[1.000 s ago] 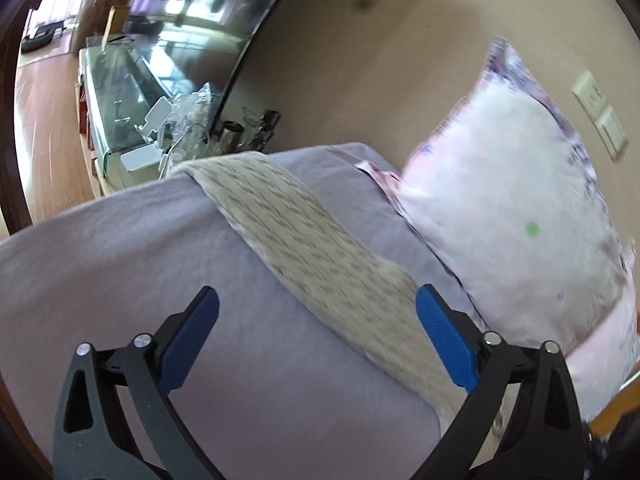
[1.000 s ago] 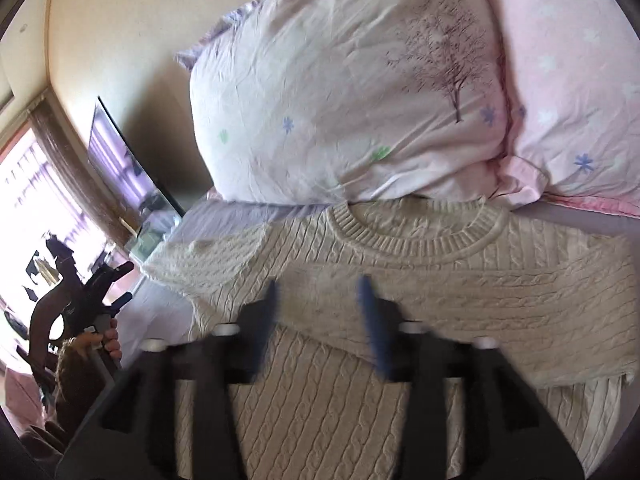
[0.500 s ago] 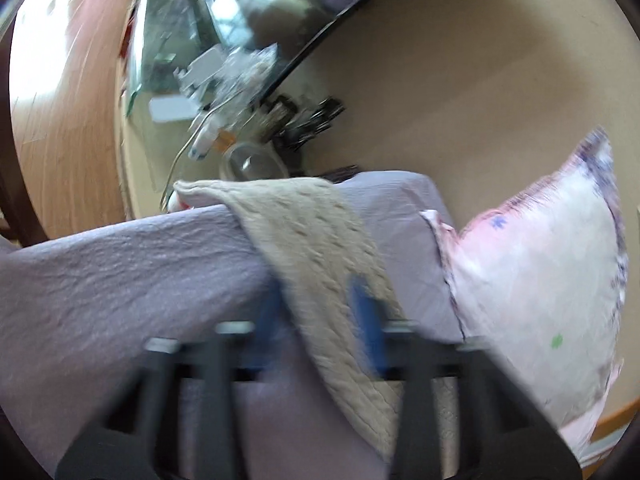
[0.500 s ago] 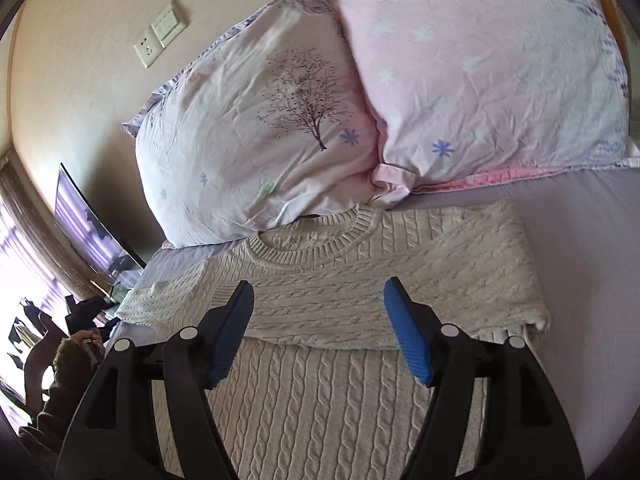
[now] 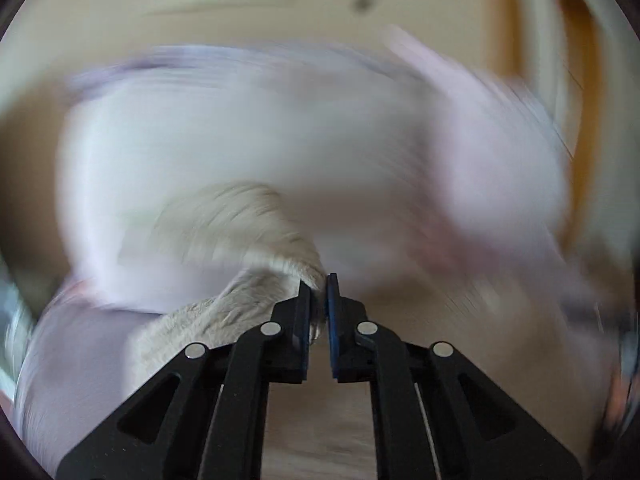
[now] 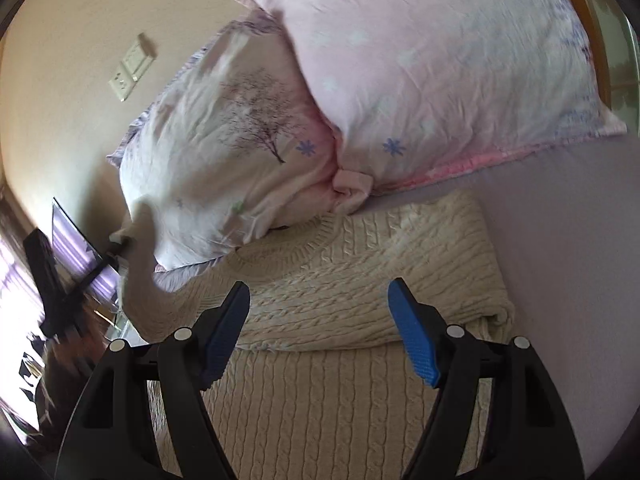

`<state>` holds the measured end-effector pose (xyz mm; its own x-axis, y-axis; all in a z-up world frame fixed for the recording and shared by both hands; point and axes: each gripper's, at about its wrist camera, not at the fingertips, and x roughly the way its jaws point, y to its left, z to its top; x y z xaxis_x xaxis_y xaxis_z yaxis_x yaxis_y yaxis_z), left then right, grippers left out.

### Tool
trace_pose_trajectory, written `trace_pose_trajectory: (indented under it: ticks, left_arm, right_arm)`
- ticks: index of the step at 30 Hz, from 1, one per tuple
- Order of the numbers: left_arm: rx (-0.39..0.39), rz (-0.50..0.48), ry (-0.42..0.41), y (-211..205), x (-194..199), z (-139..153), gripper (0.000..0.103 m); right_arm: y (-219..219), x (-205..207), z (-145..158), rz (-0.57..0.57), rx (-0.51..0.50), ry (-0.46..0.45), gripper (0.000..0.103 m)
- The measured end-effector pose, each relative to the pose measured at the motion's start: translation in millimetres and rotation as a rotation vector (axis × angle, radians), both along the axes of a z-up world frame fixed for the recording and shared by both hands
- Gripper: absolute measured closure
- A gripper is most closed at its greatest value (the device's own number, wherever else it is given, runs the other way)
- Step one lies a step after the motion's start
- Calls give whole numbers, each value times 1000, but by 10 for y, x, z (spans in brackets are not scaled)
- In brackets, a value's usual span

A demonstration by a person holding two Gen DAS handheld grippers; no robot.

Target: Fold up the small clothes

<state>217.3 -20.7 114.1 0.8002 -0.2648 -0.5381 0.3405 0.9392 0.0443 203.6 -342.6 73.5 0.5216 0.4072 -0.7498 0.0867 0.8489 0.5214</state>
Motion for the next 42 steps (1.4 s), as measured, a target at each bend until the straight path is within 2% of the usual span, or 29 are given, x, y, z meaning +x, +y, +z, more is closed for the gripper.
trace_pose_trajectory:
  ticks: [2, 4, 7, 9, 10, 13, 15, 18, 20, 23, 25, 27, 29, 30, 32, 33, 34, 35, 37, 42]
  left_arm:
    - [120, -164, 102, -601, -105, -389, 92]
    - [150, -193, 137, -691, -183, -550, 92]
    - [89, -121, 155, -365, -259, -522, 91]
    - [71, -40, 151, -78, -300, -481, 80]
    - [70, -1, 150, 65, -310, -473, 78]
    - [52, 103, 183, 480, -303, -497, 73]
    - [11, 151, 227, 696, -291, -547, 70]
    - [-35, 180, 258, 902, -247, -637, 66]
    - [-43, 187, 271, 935, -259, -699, 63]
    - [-79, 202, 325, 995, -172, -833, 63]
    - [-115, 203, 344, 1040, -162, -884, 63]
    - [-137, 191, 336, 1031, -195, -862, 63]
    - [-158, 174, 321, 1028, -273, -801, 62]
    - [-170, 168, 316, 1044, -333, -764, 58]
    - [-210, 161, 322, 1117, -472, -707, 54]
    - [-234, 156, 328, 1175, -572, -682, 51]
    - [-250, 152, 333, 1221, -648, -665, 50]
    - [-277, 146, 339, 1315, -814, -638, 44]
    - [-307, 135, 343, 1438, -1044, -614, 40]
    - [-457, 105, 416, 1738, -1696, -757, 41]
  right_arm:
    - [-54, 20, -84, -17, 11, 35, 30]
    - [-149, 36, -166, -36, 33, 76, 30]
    - [-269, 93, -294, -52, 39, 134, 45]
    - [-286, 164, -402, -53, 39, 174, 52]
    - [-290, 198, -459, -55, 42, 193, 56]
    - [-294, 342, -640, -76, 68, 240, 59]
    - [-301, 447, -731, -109, 51, 261, 61]
    - [-342, 579, -854, -167, 16, 276, 66]
    - [-316, 684, -987, -141, 17, 293, 91]
    - [-295, 683, -912, -129, 26, 249, 94]
    - [-329, 564, -592, -147, 39, 139, 94]
    - [-393, 423, -370, -173, 33, 82, 94]
    - [-425, 333, -354, -198, -26, 106, 94]
    - [-422, 315, -443, -189, -91, 160, 94]
    - [-452, 281, -630, -173, -101, 263, 92]
    - [-480, 216, -676, -175, -66, 298, 89]
    - [-498, 132, -635, -168, -46, 290, 80]
    - [-514, 68, -575, -156, -41, 272, 63]
    - [-549, -191, -375, -125, -25, 202, 43]
    - [-680, -809, -175, -73, 18, 184, 46]
